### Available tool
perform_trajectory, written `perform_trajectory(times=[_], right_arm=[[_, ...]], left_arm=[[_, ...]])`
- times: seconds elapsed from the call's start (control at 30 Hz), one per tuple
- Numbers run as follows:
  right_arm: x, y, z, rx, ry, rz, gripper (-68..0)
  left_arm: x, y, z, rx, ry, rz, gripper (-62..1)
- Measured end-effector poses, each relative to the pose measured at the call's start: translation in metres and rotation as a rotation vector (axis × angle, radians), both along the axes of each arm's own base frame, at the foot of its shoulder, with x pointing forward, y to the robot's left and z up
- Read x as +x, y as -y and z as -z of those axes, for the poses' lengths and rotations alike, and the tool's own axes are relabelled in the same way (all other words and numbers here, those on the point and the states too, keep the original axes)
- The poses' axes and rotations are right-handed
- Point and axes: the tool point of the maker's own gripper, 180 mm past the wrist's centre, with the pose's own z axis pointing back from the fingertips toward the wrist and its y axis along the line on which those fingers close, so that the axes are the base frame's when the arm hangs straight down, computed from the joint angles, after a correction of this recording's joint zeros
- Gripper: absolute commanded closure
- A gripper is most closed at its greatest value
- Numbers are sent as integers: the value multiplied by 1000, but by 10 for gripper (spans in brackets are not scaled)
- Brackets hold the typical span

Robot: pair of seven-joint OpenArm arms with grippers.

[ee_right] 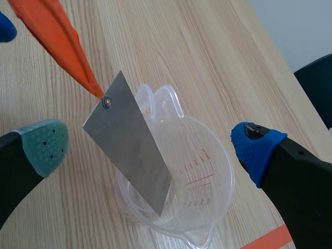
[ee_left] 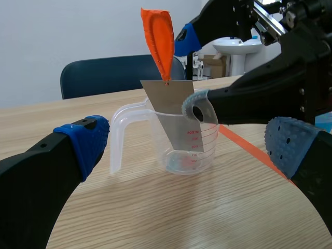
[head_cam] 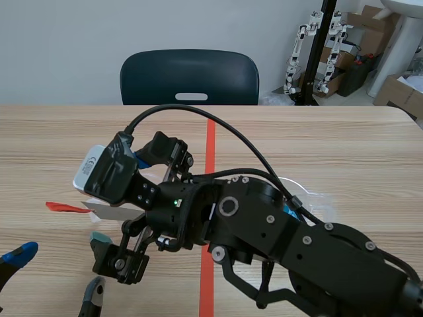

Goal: Do the redox reaction experiment. lift the metal plate out of the left beaker

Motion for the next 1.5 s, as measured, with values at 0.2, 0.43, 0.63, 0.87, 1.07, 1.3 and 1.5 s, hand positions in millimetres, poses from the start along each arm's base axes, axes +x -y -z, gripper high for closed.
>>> perform_trajectory(times=[0.2,0.43,0.63,0.87,1.07,1.3,1.5], right_arm=[[2,-4,3,-6,-1,0,-679],[8,-6,-4,2,20,0,-650],[8,-6,-4,2,20,0,-498],[8,-5,-2,-11,15,6,-395],[8,-5,-2,-11,15,6,-342],[9,-4,-1,-21,24,4,-218],[9,-4,-1,-23,24,5,-108]], left_arm=[[1,-5,-2,-12,5,-25,-623],[1,-5,-1,-12,4,-25,-623],[3,-4,3,-2,-22,-26,-623],[3,-4,3,-3,-18,-26,-623],[3,-4,3,-3,-18,-26,-623],[3,-4,3,-3,-18,-26,-623],[3,-4,3,-3,-18,-26,-623]])
